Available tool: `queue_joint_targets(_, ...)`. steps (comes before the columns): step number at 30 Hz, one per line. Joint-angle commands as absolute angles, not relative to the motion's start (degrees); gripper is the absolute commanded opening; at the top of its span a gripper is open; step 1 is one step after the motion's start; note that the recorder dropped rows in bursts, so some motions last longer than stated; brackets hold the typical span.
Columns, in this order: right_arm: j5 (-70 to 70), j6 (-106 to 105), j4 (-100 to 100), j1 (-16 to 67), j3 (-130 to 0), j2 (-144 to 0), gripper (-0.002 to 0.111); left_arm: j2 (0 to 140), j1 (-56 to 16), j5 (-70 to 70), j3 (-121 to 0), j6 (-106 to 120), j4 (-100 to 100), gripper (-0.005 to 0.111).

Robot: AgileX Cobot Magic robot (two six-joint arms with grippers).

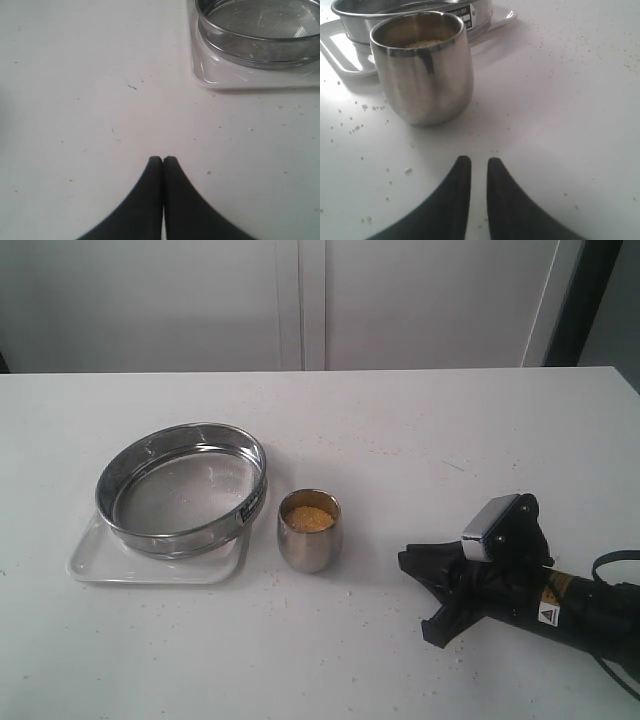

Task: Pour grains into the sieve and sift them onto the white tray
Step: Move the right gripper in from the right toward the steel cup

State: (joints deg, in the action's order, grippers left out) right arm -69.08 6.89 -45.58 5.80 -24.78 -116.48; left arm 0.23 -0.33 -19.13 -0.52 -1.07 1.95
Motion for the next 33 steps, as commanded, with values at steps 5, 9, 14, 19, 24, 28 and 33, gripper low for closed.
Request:
queue_joint_targets(5, -70.0, 6.5, -47.5, 5.6, -25.0, -116.7, 0.059, 0.0, -0.7, -19.6, 0.0, -1.3, 2.1, 0.0)
queue_joint_targets(9, -70.0, 6.2, -46.3, 5.6, -25.0, -116.7, 0.077, 0.0, -0.7, -19.6, 0.0, -1.3, 2.1, 0.0)
queue_joint_targets(14, -70.0, 2.9, -44.9, 5.6, -25.0, -116.7, 0.089, 0.0, -0.7, -19.6, 0.0, -1.3, 2.1, 0.0)
queue_joint_targets(19, -70.0, -0.4, -44.9, 5.6, -25.0, -116.7, 0.088, 0.0, -0.7, -19.6, 0.0, -1.3, 2.1, 0.0)
queue_joint_targets(24, -70.0, 0.0, -45.0, 5.6, -25.0, -116.7, 0.088, 0.0, -0.7, -19.6, 0.0, -1.3, 2.1, 0.0)
queue_joint_targets(28, -70.0, 0.0, -46.3, 5.8, -25.0, -116.7, 0.09, 0.0, -0.7, -19.6, 0.0, -1.3, 2.1, 0.0)
queue_joint_targets(33, -70.0, 0.0, -46.8, 6.7, -25.7, -116.7, 0.095, 0.0, -0.7, -19.6, 0.0, -1.3, 2.1, 0.0)
